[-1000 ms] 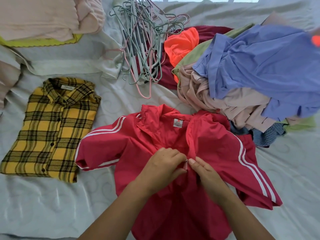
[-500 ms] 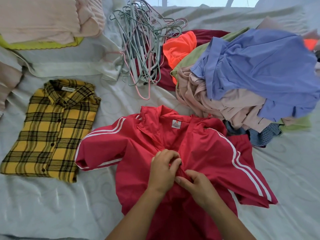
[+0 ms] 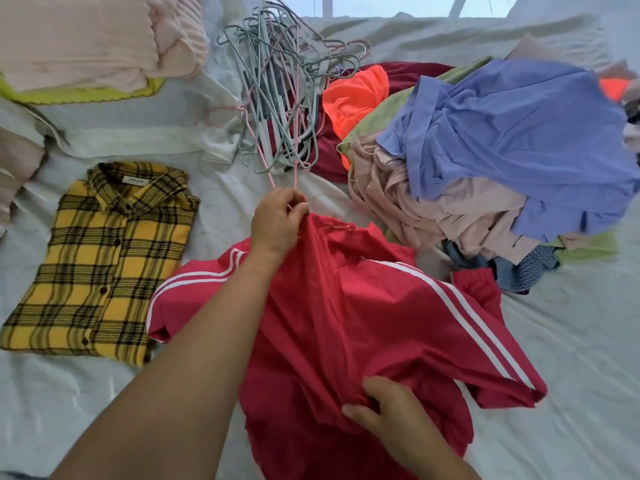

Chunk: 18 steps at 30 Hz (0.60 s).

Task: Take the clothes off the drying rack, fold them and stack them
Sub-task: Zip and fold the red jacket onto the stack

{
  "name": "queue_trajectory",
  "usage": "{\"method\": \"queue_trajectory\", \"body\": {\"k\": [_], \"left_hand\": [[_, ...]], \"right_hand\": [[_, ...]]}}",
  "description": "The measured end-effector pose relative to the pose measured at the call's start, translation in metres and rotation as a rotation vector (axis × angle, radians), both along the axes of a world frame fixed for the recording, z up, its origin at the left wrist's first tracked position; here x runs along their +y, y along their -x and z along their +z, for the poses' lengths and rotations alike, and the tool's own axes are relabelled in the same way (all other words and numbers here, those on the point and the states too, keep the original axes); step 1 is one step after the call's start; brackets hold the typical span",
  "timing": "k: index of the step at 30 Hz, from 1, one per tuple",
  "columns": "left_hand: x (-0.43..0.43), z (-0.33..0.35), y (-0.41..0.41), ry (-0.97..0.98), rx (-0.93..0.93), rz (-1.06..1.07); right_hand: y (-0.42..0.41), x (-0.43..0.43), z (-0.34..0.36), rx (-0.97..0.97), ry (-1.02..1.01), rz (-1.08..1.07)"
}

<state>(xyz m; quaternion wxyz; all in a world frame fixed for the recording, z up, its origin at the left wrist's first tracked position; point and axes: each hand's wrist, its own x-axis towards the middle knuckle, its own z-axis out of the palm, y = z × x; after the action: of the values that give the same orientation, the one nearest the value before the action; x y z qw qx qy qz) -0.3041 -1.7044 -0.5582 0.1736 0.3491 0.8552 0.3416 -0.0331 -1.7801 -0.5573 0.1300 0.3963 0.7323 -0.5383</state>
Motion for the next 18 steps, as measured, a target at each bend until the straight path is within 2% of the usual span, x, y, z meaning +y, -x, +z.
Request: {"method": "queue_trajectory", "body": {"k": [6,8,11,12,15,16,18], "left_hand": [[-0.021,-0.015,-0.015,0.034,-0.263,-0.147],[-0.041,-0.028,-0.003,0.138,-0.146,-0.062],[-0.081,-0.045,0.022,0.497,0.117,0.037],[-0.092,-0.048,0.029,0.563,0.087,0.054],[-0.113,-0.050,0.041,0.586,-0.215,0.088],[-0.118,-0.049,0.042,0.597,-0.257,0.067],[-0.123,-0.045,0.045,0.574,-0.262,0.026]], "right_hand": [[0.016,0.025,-0.006,-0.030,0.008,-0.096],[0.018,0.033,-0.007,0.008,-0.015,-0.155],[0.017,0.043,-0.015,0.033,-0.066,-0.221],[0.017,0.046,-0.017,0.038,-0.064,-0.226],[0.021,0.050,-0.022,0.063,-0.006,-0.225],[0.024,0.053,-0.022,0.108,-0.049,-0.250],[0.027,0.069,-0.023,0.185,-0.354,-0.295]]}}
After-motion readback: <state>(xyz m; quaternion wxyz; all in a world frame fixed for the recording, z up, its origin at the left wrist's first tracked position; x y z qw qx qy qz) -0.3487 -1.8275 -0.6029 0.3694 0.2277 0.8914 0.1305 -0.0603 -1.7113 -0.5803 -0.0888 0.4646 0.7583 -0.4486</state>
